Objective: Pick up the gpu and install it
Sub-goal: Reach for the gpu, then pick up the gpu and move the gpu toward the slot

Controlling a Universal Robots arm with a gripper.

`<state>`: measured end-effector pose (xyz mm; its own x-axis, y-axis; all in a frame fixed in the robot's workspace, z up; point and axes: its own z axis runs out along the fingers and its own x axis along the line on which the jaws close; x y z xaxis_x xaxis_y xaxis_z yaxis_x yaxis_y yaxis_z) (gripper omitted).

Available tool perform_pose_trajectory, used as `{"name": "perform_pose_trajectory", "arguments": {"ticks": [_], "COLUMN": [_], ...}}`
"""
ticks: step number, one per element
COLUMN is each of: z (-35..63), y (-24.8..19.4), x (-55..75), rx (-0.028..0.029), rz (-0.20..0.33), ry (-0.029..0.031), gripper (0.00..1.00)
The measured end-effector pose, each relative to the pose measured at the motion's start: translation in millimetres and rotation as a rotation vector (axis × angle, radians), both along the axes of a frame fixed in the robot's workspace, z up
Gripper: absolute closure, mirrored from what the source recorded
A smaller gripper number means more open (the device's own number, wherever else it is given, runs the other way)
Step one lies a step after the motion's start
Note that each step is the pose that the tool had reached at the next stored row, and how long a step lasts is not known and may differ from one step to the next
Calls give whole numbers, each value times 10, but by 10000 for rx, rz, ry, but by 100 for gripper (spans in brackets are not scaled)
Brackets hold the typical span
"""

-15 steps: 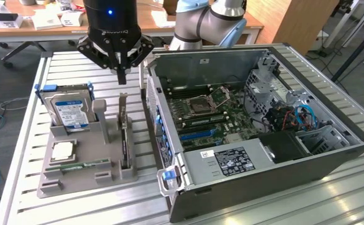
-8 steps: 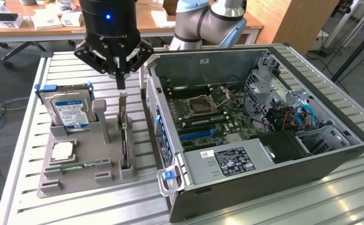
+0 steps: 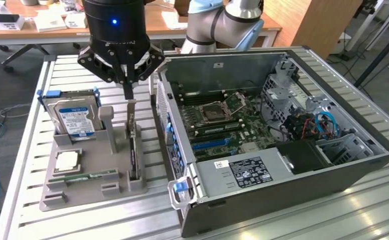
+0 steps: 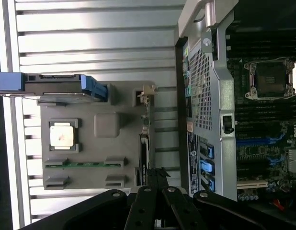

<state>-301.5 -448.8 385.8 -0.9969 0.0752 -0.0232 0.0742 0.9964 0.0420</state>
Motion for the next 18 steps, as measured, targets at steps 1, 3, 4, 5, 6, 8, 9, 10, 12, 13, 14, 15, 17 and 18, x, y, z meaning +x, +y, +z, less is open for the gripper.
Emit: {"name": "perform_pose_trajectory", "arguments": {"ticks": [1,3,4,5,6,8,9,10,12,13,14,15,17,18], "z": [0,0,0,0,0,0,0,0,0,-1,-1,0,0,0], "y": [-13,-37,-47,-58,-72,-98,-109,-119,-125,-125,-125,-126,-126,-126], "x": [-2,-7,-9,-11,-13,-19,-21,-23,-25,-25,-25,-25,-24,-24], "rx": [0,-1,0,0,0,0,0,0,0,0,0,0,0,0], "rz": [0,0,0,0,1,-1,-1,0,-1,-1,-2,-1,0,0], "ry": [0,1,0,0,0,0,0,0,0,0,-1,0,0,0], "gripper": [90,90,90,90,90,90,90,90,90,90,90,90,90,90]}}
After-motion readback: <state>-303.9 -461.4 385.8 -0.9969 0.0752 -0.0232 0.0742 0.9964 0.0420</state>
